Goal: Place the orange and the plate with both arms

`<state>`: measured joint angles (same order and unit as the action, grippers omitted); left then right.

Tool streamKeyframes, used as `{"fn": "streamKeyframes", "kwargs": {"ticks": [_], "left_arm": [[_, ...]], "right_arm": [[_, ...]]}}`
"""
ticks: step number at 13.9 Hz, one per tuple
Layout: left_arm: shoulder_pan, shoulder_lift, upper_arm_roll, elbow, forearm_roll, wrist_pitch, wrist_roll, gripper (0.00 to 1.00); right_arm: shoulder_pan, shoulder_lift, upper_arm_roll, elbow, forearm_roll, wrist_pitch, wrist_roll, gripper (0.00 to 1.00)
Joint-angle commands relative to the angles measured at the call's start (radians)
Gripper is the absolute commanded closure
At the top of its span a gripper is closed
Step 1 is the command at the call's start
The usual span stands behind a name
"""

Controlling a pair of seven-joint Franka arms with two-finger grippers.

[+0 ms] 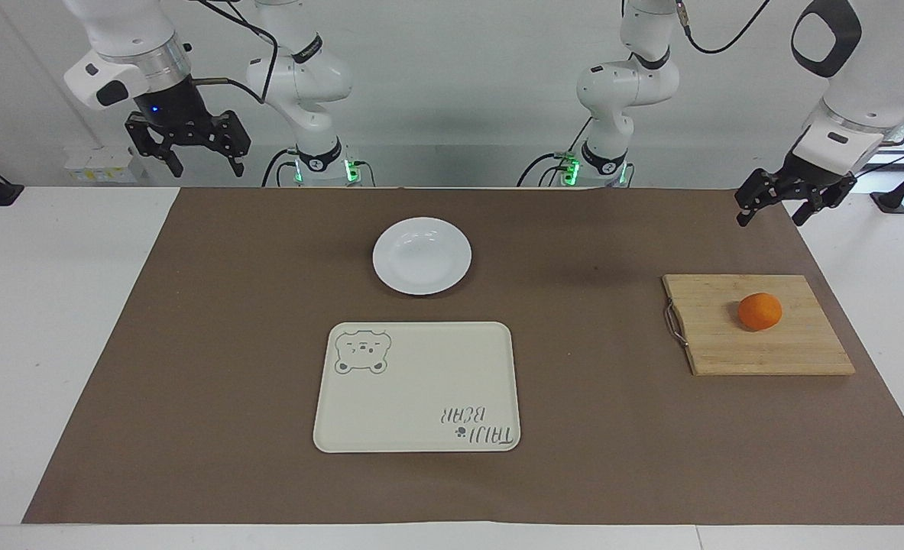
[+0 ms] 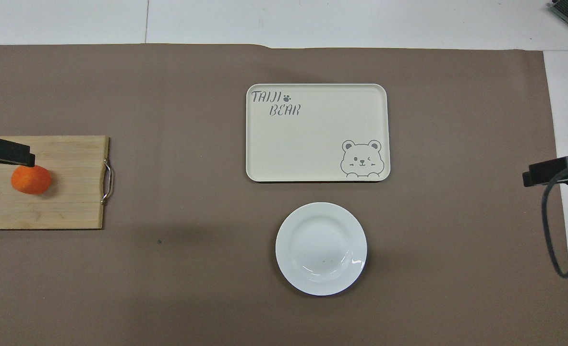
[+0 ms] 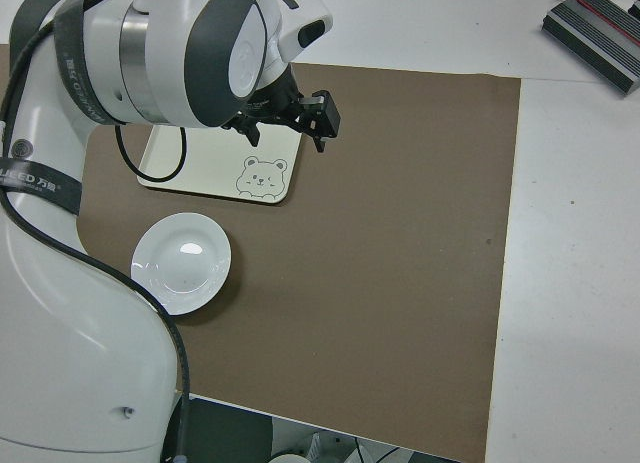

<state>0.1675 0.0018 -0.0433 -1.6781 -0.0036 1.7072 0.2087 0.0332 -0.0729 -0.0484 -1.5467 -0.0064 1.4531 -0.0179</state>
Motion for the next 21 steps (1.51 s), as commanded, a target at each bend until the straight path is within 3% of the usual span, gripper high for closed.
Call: {"fn": "streamKeyframes", "kwargs": {"ticks": [1, 9, 12, 18, 21], "left_arm": [[0.035, -0.006, -0.007, -0.055, -0.013, 0.067, 0.075, 0.00], [0.104, 0.033, -0.007, -0.172, -0.013, 0.230, 0.254, 0.00], [0.115, 0.041, -0.007, -0.212, -0.013, 0.279, 0.261, 0.00], [0.156, 0.138, -0.009, -0.222, -0.015, 0.370, 0.258, 0.00], [0.158, 0.141, -0.007, -0.268, -0.035, 0.428, 0.241, 0.00]], "right_arm": [[-0.007, -0.016, 0.004, -0.019, -0.009, 0.006, 0.009, 0.00], [-0.007, -0.016, 0.004, -0.019, -0.009, 0.006, 0.009, 0.00], [-0.007, -0.016, 0.004, -0.019, -0.009, 0.006, 0.009, 0.00], [-0.007, -0.016, 0.004, -0.019, -0.009, 0.006, 0.009, 0.00], [-0.007, -0.016, 0.004, -0.019, -0.009, 0.006, 0.009, 0.00]]}}
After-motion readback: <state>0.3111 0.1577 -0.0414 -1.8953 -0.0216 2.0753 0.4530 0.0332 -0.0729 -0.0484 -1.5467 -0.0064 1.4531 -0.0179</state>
